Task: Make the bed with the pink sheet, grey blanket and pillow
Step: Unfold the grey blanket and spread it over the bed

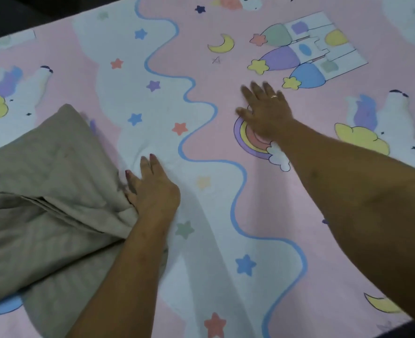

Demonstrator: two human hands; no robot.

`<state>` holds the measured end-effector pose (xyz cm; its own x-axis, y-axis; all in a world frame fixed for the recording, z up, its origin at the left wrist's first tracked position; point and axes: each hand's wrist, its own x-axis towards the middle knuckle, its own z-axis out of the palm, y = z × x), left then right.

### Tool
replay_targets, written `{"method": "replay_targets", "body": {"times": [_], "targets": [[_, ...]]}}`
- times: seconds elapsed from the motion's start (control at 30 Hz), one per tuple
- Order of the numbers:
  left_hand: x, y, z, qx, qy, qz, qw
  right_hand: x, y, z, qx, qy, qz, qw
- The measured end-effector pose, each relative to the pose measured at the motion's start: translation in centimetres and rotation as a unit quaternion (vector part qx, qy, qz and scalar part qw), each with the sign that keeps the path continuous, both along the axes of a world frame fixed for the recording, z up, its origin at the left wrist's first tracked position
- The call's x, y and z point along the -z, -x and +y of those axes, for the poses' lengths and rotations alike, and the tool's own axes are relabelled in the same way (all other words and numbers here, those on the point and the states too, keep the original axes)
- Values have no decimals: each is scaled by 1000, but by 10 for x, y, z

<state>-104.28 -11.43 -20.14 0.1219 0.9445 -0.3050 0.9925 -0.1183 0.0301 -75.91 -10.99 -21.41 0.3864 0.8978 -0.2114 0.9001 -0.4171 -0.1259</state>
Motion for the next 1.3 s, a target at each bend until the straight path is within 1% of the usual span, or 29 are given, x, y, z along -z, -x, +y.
{"method": "replay_targets", "body": {"times": [0.03,0.07,0.1,0.17,0.23,0.27,0.33,0.37,0.43,0.5,0.57,0.63,0.67,0.7,0.77,0.8,0.83,0.87,0.9,0.93,0.97,1.0,1.07,1.13,1.17,1.2,1.23,1.27,1.3], "targets": [[-2,2,-2,-13,5,10,1000,9,6,-2,10,7,-8,1000],[-6,5,-3,-19,1,14,1000,14,20,-3,6,-8,-17,1000],[-10,11,-5,-13,-9,24,1000,18,41,-3,-16,-23,-20,999],[-15,34,-7,29,-41,65,997,19,90,-2,-83,-45,-6,996],[-24,57,-11,47,-64,103,991,14,137,-4,-153,-44,15,987],[-30,67,-14,33,-75,109,991,12,162,-8,-191,-38,22,981],[-46,83,-20,-36,-78,96,992,12,210,-20,-263,-46,39,963],[-54,91,-21,-80,-64,66,993,11,234,-28,-293,-53,56,953],[-67,113,-19,-154,-38,-33,987,8,278,-46,-352,-62,79,931],[-80,143,-16,-176,-57,-131,974,4,314,-66,-425,-43,78,901],[-89,176,-11,-195,-91,-212,953,2,332,-79,-490,-32,111,864],[-102,206,-4,-251,-121,-271,921,0,331,-76,-552,-57,168,815],[-108,220,1,-282,-143,-279,907,0,326,-68,-552,-83,173,811],[-112,233,6,-312,-164,-276,894,1,317,-57,-515,-113,168,833],[-115,256,12,-369,-179,-287,866,0,289,-30,-357,-130,165,910],[-114,265,14,-391,-173,-301,853,-1,277,-19,-273,-109,146,945],[-112,273,14,-408,-165,-309,843,-1,268,-12,-206,-79,104,970],[-108,280,14,-420,-153,-311,839,-1,268,-11,-164,-48,57,984],[-104,284,15,-428,-142,-309,837,0,275,-12,-151,-36,29,988],[-101,289,16,-438,-131,-313,833,0,295,-14,-160,-42,14,986],[-99,293,18,-450,-118,-318,826,-1,323,-20,-184,-41,21,982],[-98,297,20,-460,-96,-323,821,-1,355,-29,-217,-35,56,974],[-98,303,25,-475,-63,-327,815,-8,412,-51,-299,-22,119,946],[-97,314,31,-482,-14,-325,814,-11,452,-69,-322,-42,158,932],[-96,322,36,-487,17,-319,813,-21,465,-74,-302,-47,178,935],[-97,329,39,-490,49,-322,809,-27,472,-76,-259,-45,237,935],[-97,335,41,-495,78,-340,796,-35,474,-74,-176,-24,327,928],[-103,336,42,-494,105,-354,787,-51,473,-70,-100,6,417,903],[-111,334,39,-489,136,-382,772,-61,472,-68,-44,41,516,854]]}}
